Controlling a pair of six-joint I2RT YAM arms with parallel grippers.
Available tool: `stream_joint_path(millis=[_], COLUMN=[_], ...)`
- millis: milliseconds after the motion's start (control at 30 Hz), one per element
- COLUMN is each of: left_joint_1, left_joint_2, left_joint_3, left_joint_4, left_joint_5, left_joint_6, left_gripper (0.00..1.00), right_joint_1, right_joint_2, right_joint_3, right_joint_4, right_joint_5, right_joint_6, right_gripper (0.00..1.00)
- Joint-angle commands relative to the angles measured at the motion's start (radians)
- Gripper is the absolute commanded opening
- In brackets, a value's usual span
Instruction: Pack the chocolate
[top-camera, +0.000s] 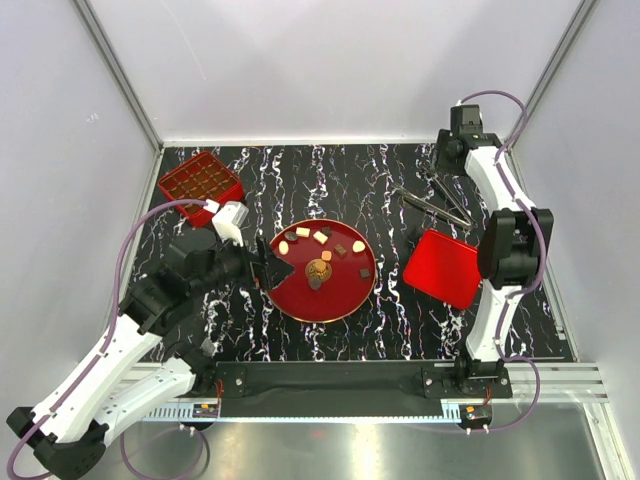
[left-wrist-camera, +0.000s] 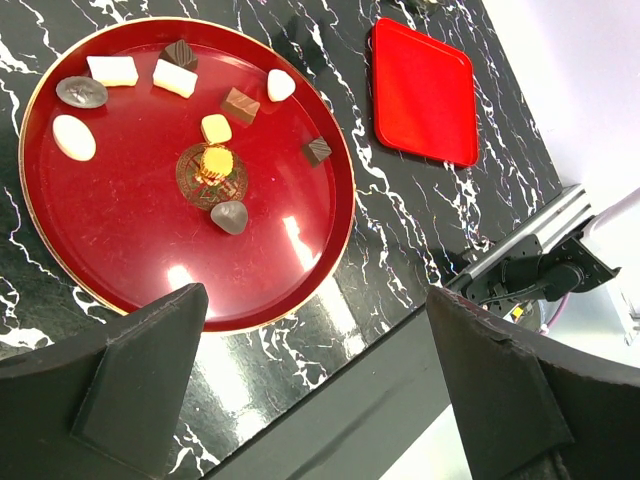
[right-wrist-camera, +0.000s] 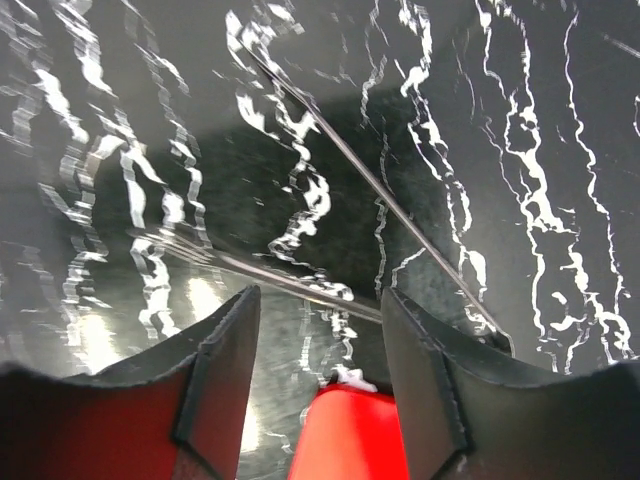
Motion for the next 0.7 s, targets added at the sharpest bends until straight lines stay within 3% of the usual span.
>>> stream_joint_path(millis=[0, 267, 667], left_joint_1=[0.000, 0.000, 0.000], left_joint_2=[-0.011, 0.002, 0.012], left_joint_3=[0.001, -0.024, -0.015], left_joint_4=[0.042, 0.067, 0.053], left_joint_5=[0.019, 0.036, 0.040], left_joint_6=[0.012, 0.003, 0.007], left_gripper=[0.99, 0.99, 0.99], right_joint_1=[-0.018, -0.082, -0.133], right_joint_2=[0.052, 0.138, 0.284], right_joint_3=[0.070, 0.092, 0.178], right_joint_4=[-0.036, -0.081, -0.096], right_joint_5=[0.008, -0.055, -0.074], right_joint_6=[-0.076, -0.156, -0.210], right_gripper=[0.58, 0.49, 0.46])
